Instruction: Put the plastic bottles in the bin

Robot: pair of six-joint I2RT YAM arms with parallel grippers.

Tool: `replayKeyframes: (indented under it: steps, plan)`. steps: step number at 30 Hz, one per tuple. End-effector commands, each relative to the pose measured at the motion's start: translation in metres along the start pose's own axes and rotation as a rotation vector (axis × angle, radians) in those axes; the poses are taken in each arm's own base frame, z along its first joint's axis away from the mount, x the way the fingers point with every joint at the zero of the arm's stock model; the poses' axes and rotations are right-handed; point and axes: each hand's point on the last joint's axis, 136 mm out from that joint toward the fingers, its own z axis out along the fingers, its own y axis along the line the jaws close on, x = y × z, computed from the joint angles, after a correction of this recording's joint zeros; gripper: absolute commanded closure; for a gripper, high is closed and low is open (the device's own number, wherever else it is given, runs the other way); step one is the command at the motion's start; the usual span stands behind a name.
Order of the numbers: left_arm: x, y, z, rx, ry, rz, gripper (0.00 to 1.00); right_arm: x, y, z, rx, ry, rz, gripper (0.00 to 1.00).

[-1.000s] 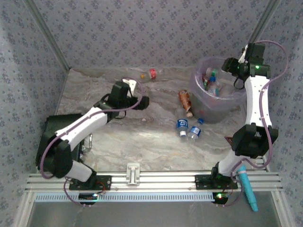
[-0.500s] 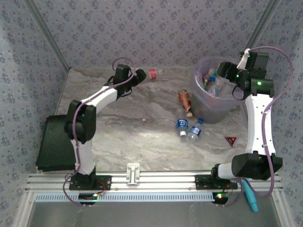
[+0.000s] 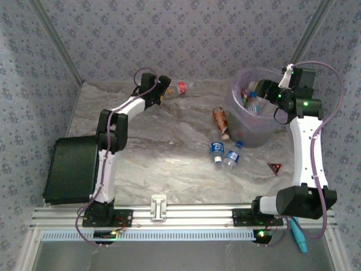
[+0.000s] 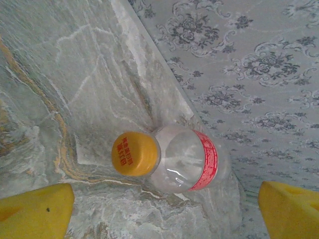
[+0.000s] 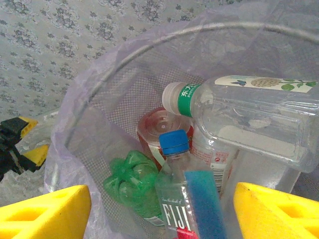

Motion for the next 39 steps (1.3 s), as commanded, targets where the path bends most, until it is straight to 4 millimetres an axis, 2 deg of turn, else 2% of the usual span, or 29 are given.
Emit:
replayKeyframes:
  steps: [1,8,13,27,39]
  plan:
    - [0.001,-0.018,0.004,0.033,0.02,-0.041,0.08,-0.002,0.005,-0.006,-0.022,-0.021,-0.009,0.22]
    - [0.005,-0.01,0.023,0.044,0.048,-0.095,0.11,0.001,0.003,-0.004,-0.017,-0.015,-0.008,0.22]
    - [0.01,0.003,0.031,0.042,0.061,-0.151,0.12,0.002,0.001,-0.005,-0.005,-0.019,-0.011,0.22]
    - [0.022,0.01,0.052,0.065,0.059,-0.254,0.18,0.002,-0.005,-0.006,0.008,-0.027,-0.004,0.22]
    - [0.021,0.021,0.061,0.061,0.041,-0.288,0.39,0.001,-0.003,-0.02,0.001,-0.053,-0.004,0.22]
